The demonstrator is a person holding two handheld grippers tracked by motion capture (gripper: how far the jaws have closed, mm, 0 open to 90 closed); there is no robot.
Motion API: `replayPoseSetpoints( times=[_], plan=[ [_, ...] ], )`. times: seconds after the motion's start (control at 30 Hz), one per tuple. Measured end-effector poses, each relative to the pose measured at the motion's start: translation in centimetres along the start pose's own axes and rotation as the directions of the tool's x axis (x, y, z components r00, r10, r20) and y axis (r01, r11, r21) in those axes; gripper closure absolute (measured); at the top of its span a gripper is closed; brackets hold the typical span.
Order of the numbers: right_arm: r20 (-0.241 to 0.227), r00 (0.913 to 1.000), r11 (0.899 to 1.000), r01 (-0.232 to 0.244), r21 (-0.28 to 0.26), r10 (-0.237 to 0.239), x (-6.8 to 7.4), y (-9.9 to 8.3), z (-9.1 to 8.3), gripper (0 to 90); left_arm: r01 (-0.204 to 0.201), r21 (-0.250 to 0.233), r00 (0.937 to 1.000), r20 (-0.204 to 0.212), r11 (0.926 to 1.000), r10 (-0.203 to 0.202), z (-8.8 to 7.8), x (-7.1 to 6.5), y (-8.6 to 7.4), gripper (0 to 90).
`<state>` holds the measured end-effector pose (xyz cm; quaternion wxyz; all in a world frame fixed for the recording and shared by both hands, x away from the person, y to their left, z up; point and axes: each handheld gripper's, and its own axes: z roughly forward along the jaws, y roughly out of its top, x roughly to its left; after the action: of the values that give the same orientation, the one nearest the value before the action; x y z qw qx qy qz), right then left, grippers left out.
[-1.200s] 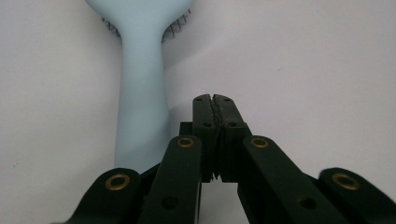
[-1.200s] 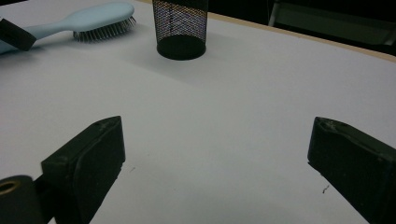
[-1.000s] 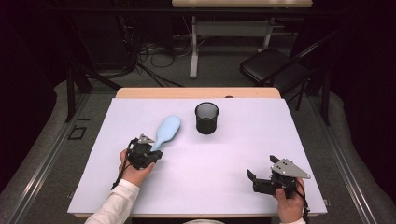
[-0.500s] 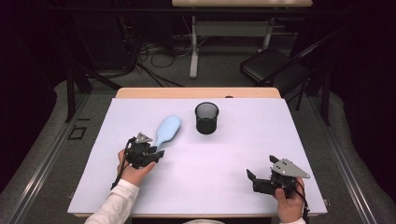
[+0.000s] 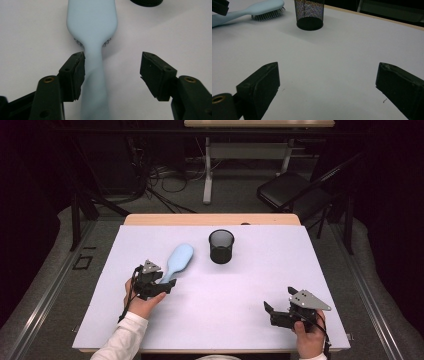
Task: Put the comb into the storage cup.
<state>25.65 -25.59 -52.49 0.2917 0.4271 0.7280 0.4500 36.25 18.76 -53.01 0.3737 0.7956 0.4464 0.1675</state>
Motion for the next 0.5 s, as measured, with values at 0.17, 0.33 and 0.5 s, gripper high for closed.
replayPoseSetpoints(
  times=[0.17, 0.33, 0.5],
  plan=[
    [0.002, 1.0, 1.0, 0.002, 0.003, -0.002, 0.0, 0.0, -0.02, 5.4, 0.009, -0.012, 0.9999, 0.011, 0.9999, -0.008, -0.12, 0.36, 0.01, 36.1],
    [0.0, 1.0, 1.0, 0.001, 0.003, -0.001, -0.02, 0.0, 0.0, 5.4, 0.034, -0.02, 0.9985, 0.043, 0.9992, -0.033, -0.22, 0.58, 0.05, 37.0],
    [-0.001, 1.0, 1.0, 0.002, 0.004, -0.002, -0.04, -0.03, 0.05, 5.4, 0.029, -0.023, 0.999, 0.033, 0.9993, -0.028, -0.28, 0.74, 0.15, 36.9]
  ],
)
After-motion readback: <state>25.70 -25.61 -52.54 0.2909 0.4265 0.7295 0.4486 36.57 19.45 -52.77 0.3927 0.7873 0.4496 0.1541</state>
